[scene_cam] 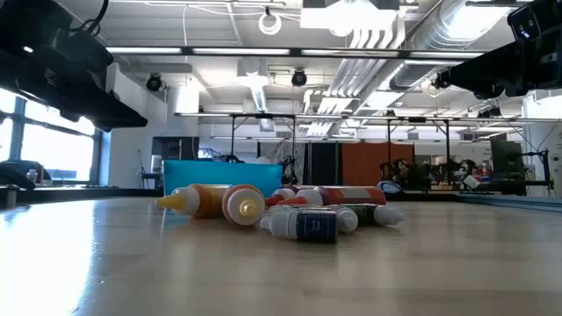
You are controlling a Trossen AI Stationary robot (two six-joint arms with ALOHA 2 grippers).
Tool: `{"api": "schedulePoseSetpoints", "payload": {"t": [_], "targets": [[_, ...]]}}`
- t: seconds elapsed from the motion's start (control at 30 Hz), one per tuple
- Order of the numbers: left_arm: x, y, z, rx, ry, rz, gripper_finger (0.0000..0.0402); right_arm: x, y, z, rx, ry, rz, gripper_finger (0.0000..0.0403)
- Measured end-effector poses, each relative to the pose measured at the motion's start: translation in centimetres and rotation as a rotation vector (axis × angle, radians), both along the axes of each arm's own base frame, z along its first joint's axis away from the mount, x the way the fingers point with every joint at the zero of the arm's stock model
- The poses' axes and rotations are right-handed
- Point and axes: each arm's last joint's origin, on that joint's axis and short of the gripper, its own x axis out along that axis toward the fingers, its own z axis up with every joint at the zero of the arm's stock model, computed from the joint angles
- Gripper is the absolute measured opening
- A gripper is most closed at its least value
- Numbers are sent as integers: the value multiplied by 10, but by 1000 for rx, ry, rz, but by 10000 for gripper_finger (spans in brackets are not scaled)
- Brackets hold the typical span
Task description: Pick & Place food coloring
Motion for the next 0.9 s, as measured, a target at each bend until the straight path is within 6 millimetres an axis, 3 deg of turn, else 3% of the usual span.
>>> {"api": "schedulePoseSetpoints", "payload": {"t": [0.9], "targets": [[1,0,-1,26,19,2,152,0,0,0,0,0,0,138]]}}
